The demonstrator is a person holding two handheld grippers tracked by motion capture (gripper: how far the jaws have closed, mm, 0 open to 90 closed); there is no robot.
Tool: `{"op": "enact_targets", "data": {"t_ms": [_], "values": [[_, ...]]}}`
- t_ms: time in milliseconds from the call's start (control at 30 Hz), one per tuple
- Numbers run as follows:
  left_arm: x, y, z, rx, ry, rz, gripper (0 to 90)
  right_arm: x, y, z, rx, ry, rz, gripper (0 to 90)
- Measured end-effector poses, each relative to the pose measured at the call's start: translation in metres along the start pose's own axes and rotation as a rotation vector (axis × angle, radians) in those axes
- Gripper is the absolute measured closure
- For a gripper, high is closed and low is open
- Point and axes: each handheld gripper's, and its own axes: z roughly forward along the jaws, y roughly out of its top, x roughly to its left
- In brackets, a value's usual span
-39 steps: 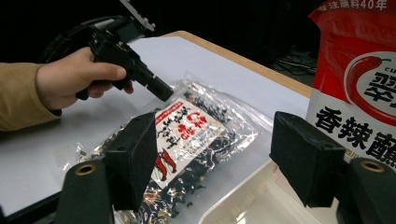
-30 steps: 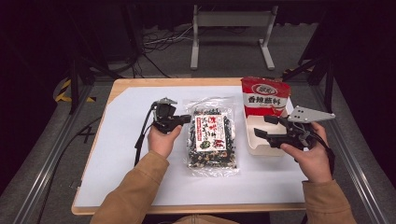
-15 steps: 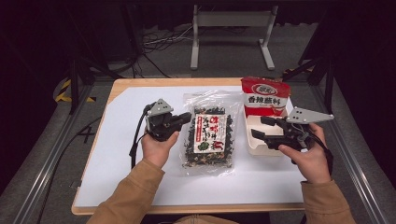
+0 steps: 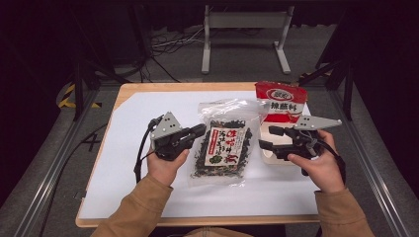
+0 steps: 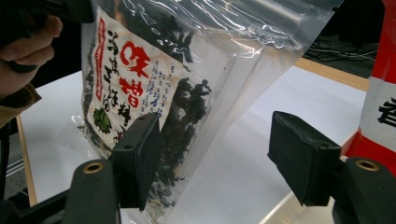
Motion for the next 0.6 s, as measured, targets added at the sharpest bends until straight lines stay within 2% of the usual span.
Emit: {"op": "enact_targets", "data": {"t_ms": [500,600], "values": [[0.000,-0.002,-0.003,-0.007,-0.013,0.006,86.8,0.001,0.003,0.026,-0.001,0.029,0.010,27.8],[0.000,-0.002,-0.004,-0.009,-0.017,0.005,86.8,0.002,0.004,0.033,0.007,0.053,0.000,27.8]]}}
